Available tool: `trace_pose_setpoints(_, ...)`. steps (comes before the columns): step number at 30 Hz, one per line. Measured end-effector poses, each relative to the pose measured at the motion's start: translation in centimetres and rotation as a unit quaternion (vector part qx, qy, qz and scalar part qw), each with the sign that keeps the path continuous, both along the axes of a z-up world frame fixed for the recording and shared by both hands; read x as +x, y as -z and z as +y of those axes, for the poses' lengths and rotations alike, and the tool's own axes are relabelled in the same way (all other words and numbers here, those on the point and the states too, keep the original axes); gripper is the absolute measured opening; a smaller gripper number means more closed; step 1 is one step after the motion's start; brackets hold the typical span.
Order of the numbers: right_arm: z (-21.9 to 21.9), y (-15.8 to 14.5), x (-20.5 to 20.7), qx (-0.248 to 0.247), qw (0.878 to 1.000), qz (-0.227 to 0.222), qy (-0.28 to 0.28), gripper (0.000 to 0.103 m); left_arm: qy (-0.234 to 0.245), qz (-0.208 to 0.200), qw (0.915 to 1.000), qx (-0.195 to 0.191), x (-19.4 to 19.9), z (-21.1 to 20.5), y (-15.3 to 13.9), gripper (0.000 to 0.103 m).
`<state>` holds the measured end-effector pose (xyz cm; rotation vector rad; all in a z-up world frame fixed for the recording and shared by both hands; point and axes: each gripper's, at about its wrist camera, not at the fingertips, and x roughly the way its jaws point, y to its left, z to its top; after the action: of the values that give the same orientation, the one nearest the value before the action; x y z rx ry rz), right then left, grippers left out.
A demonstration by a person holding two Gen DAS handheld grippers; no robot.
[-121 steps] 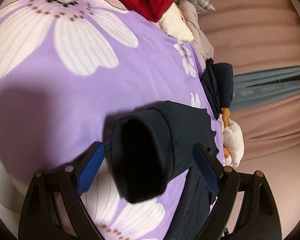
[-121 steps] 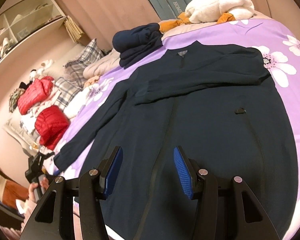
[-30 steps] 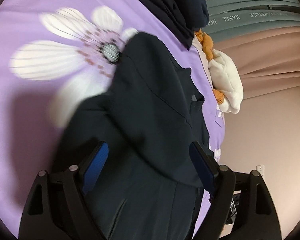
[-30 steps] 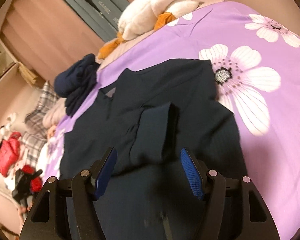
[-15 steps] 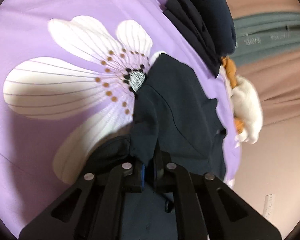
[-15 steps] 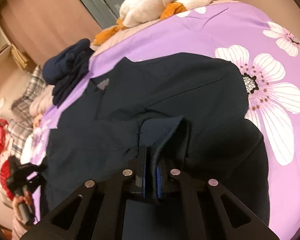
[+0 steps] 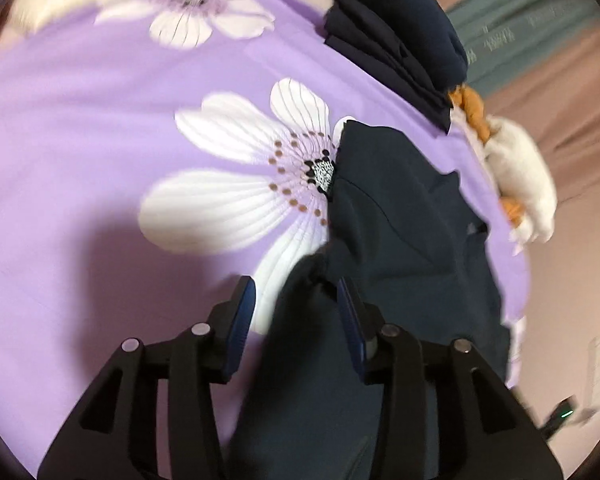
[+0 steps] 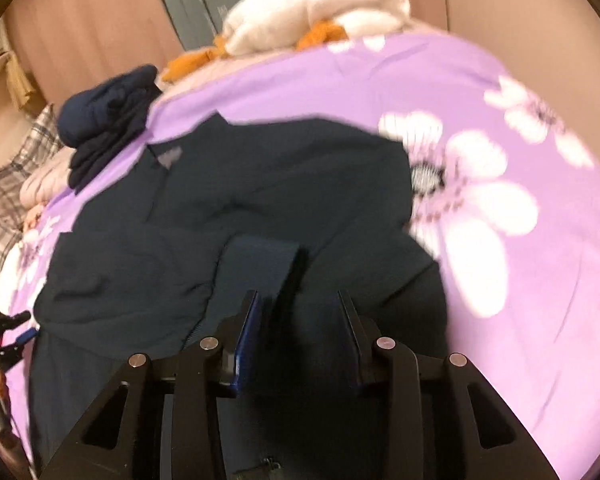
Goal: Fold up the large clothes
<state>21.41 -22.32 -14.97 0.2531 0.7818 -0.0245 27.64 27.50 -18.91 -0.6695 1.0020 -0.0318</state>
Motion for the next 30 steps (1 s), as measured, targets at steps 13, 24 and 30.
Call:
trace_pose_setpoints(13,10.9,-0.2,5.6,-0.029,0.991,-0.012,-0.128,0.037,0.183,-0.059,0.9698,0.15,5.2,-16.1,-3.3,0.067)
trace_pose_setpoints(24,10.8,3.9,7.8,-0.008,0.989,0.034,-0.143,0.037,0.216,-0.022,0.9559,0.198,8.4,-18.6,2.0,0.072)
trace_pose_setpoints(30,6.7,2.0,5.1,-0.059,0.991,0.017,-0.115,0.037,0.209,-0.037,0.9547,0.209,6.9,-15.6,1.8,0.071)
